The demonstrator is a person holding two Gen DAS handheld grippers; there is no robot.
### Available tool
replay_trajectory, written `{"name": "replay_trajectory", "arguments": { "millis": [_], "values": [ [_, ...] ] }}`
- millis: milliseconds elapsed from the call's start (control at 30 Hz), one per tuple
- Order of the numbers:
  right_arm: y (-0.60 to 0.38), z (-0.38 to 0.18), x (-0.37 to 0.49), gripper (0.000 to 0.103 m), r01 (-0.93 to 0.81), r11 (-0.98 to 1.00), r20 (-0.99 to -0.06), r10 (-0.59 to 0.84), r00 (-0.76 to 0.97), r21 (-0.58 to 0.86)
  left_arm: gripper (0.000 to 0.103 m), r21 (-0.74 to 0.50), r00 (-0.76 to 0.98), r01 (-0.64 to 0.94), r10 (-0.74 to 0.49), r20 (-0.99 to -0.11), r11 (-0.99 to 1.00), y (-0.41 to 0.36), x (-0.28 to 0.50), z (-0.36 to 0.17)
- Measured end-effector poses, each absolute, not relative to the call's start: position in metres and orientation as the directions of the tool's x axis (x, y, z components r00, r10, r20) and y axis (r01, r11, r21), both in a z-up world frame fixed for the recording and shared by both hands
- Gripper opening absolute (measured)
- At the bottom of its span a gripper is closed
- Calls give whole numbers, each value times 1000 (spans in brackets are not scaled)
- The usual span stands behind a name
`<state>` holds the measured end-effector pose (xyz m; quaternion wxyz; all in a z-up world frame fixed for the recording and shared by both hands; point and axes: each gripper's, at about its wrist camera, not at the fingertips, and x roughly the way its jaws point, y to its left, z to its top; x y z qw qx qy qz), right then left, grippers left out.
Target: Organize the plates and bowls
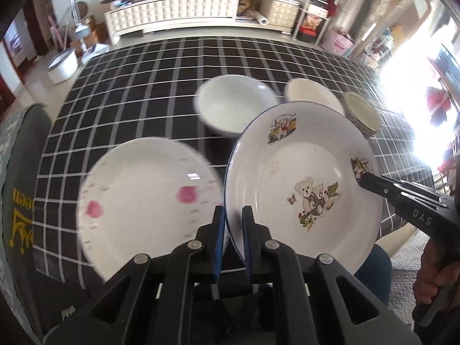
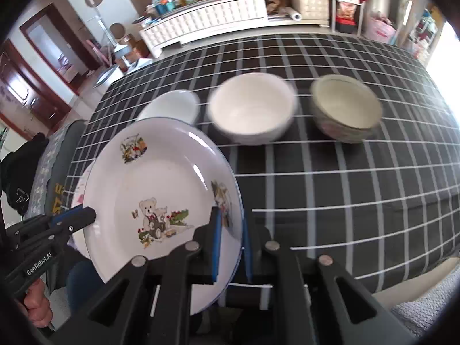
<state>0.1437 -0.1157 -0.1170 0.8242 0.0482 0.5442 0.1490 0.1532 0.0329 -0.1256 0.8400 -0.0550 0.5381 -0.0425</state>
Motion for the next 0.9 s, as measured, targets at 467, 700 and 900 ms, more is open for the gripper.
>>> {"name": "replay_trajectory", "arguments": {
  "millis": [467, 700, 900],
  "values": [
    [-13, -134, 147, 17, -321, 908, -893, 361, 268, 270, 10, -126, 422, -154, -50, -905, 980, 142, 118, -127],
    [22, -148, 147, 17, -359, 898, -909, 350, 227, 256, 10, -118, 402, -196, -30, -915, 974, 167, 112, -141],
    [35, -153, 148, 17, -369, 898, -919, 332, 214, 238, 10, -111, 387, -210, -21, -922, 971, 179, 117, -153]
  ]
}}
